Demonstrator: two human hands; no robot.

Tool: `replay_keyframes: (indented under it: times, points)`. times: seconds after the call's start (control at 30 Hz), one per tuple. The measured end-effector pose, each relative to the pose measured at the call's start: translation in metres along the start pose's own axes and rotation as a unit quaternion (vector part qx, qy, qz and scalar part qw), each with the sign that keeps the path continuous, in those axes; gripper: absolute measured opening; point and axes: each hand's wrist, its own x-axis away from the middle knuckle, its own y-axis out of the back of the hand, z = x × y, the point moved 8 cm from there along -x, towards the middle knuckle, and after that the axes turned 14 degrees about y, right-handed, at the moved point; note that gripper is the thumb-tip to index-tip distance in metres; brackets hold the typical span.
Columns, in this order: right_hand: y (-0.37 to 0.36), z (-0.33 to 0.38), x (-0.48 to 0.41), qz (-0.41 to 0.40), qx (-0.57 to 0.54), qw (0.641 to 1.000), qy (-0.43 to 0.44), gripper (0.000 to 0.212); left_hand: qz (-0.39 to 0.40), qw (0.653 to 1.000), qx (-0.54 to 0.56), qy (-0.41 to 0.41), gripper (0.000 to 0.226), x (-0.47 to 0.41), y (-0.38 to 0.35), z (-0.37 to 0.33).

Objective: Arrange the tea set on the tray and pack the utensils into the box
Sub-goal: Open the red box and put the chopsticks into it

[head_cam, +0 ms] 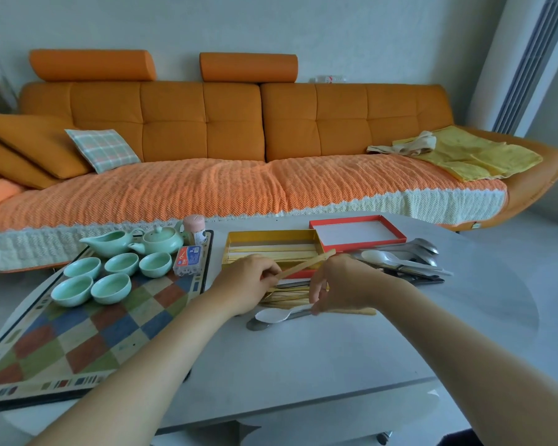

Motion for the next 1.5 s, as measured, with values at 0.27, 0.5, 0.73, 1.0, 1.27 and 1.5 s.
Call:
replay_keyframes:
  times: [0.27, 0.5, 0.73, 1.0, 1.27, 1.5]
  points:
    - [0.047, -0.002, -0.003, -0.230, 0.114, 0.966, -0.003, 0.013, -0.074, 0.997, 0.011, -0.028, 0.016, -0.009, 0.026, 0.002]
    - [0.039, -0.020, -0.035, -0.203, 0.114, 0.973, -0.004, 0.026, -0.110, 0.991, 0.051, -0.061, 0.017, -0.030, 0.049, 0.002]
    - [0.023, -0.050, -0.073, -0.181, 0.080, 0.978, -0.070, 0.037, -0.161, 0.982, -0.082, -0.047, 0.036, -0.052, 0.040, 0.023]
    - [0.011, -0.060, -0.092, -0.176, 0.068, 0.973, -0.133, 0.039, 0.018, 0.984, -0.177, 0.011, 0.052, -0.053, -0.002, 0.047]
    - [-0.003, -0.037, -0.089, -0.115, 0.036, 0.990, -0.070, 0.045, 0.037, 0.980, -0.197, -0.001, 0.056, -0.052, -0.009, 0.038]
    - [-0.001, -0.029, -0.070, -0.121, 0.063, 0.990, -0.030, 0.036, -0.018, 0.984, -0.168, -0.053, 0.053, -0.036, -0.003, 0.024]
